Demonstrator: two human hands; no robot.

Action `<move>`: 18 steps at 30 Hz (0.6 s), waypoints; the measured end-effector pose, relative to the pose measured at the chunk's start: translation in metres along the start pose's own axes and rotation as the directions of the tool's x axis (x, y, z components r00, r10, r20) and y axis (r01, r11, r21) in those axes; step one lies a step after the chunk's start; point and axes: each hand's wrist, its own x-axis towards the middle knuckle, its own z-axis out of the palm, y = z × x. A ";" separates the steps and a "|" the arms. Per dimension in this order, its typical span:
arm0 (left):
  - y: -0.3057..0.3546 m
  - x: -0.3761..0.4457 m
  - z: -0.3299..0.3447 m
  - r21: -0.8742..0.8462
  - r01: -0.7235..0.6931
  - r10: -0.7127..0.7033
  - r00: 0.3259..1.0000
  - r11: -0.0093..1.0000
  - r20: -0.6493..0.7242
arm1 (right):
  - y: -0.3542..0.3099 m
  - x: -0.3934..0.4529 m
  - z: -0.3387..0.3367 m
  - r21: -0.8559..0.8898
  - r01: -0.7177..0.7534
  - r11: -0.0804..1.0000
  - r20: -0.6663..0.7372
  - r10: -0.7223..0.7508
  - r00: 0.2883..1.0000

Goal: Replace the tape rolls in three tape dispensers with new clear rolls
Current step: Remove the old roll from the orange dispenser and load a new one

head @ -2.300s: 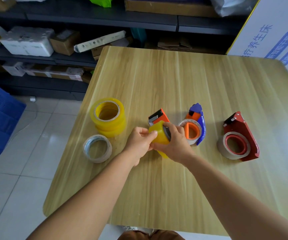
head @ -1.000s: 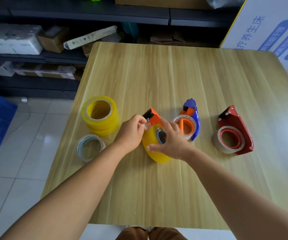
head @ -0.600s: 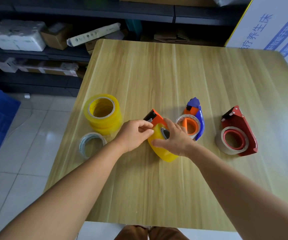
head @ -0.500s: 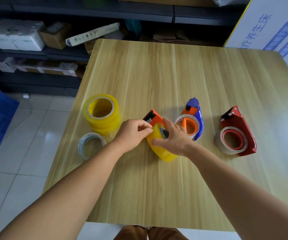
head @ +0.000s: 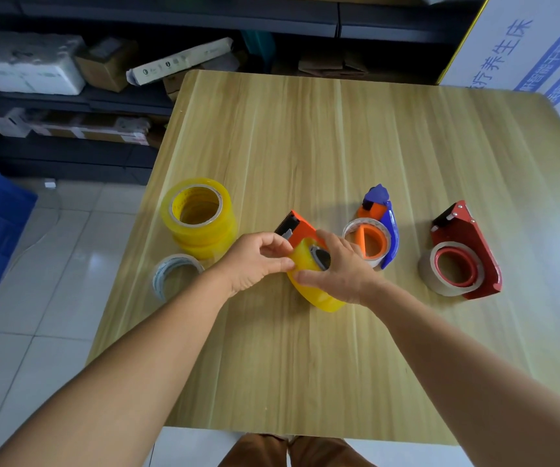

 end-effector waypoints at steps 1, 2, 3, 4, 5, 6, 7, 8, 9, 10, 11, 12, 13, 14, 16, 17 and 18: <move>0.000 0.001 0.001 -0.004 0.002 -0.003 1.000 1.000 -0.020 | 0.000 0.000 0.000 -0.003 0.002 1.000 0.001 -0.002 1.000; 0.000 0.002 0.001 0.002 0.002 -0.002 0.999 1.000 -0.034 | 0.001 0.000 0.000 -0.004 0.002 1.000 0.002 -0.002 1.000; 0.000 0.003 0.001 0.021 -0.005 0.006 0.999 1.000 -0.041 | 0.001 0.000 0.001 -0.001 0.001 1.000 0.003 -0.001 1.000; 0.001 0.003 0.002 0.063 -0.025 0.028 0.999 0.998 -0.044 | 0.002 0.000 0.001 0.008 -0.003 1.000 0.001 0.003 1.000; 0.002 0.004 0.004 0.125 -0.055 0.061 0.997 0.991 -0.045 | 0.003 0.000 0.002 0.020 -0.005 1.000 -0.003 0.005 1.000; 0.003 0.004 0.005 0.204 -0.088 0.099 0.994 0.975 -0.044 | 0.003 0.000 0.002 0.033 -0.007 0.999 -0.009 0.007 1.000; 0.004 0.004 0.007 0.282 -0.119 0.136 0.990 0.952 -0.041 | 0.003 0.000 0.002 0.043 -0.008 0.999 -0.014 0.009 1.000; 0.004 0.003 0.009 0.341 -0.146 0.170 0.984 0.929 -0.042 | 0.004 0.000 0.003 0.049 -0.011 0.999 -0.015 0.011 1.000; 0.004 0.003 0.011 0.377 -0.165 0.199 0.979 0.911 -0.052 | 0.004 0.000 0.003 0.052 -0.015 0.999 -0.014 0.015 1.000; 0.003 0.001 0.012 0.392 -0.172 0.217 0.973 0.904 -0.074 | 0.004 -0.001 0.005 0.047 -0.017 0.999 -0.014 0.017 1.000; 0.002 0.000 0.013 0.394 -0.168 0.226 0.969 0.904 -0.104 | 0.004 -0.003 0.007 0.032 -0.009 0.999 -0.022 0.009 1.000; 0.000 -0.001 0.012 0.398 -0.162 0.231 0.964 0.903 -0.132 | 0.004 -0.006 0.011 0.004 0.012 1.000 -0.042 -0.012 0.999; -0.002 -0.002 0.012 0.412 -0.157 0.236 0.961 0.897 -0.147 | 0.004 -0.009 0.016 -0.030 0.039 0.999 -0.071 -0.041 0.997; -0.003 -0.003 0.012 0.431 -0.158 0.244 0.958 0.888 -0.151 | 0.004 -0.012 0.020 -0.062 0.066 0.996 -0.102 -0.072 0.992; -0.004 -0.005 0.015 0.458 -0.177 0.285 0.941 0.871 -0.180 | 0.004 -0.016 0.026 -0.098 0.109 0.989 -0.141 -0.122 0.982; -0.004 -0.005 0.015 0.468 -0.191 0.318 0.924 0.863 -0.210 | 0.005 -0.018 0.028 -0.101 0.127 0.987 -0.149 -0.141 0.979; -0.004 -0.005 0.015 0.476 -0.204 0.346 0.909 0.856 -0.233 | 0.006 -0.018 0.028 -0.096 0.144 0.985 -0.151 -0.158 0.976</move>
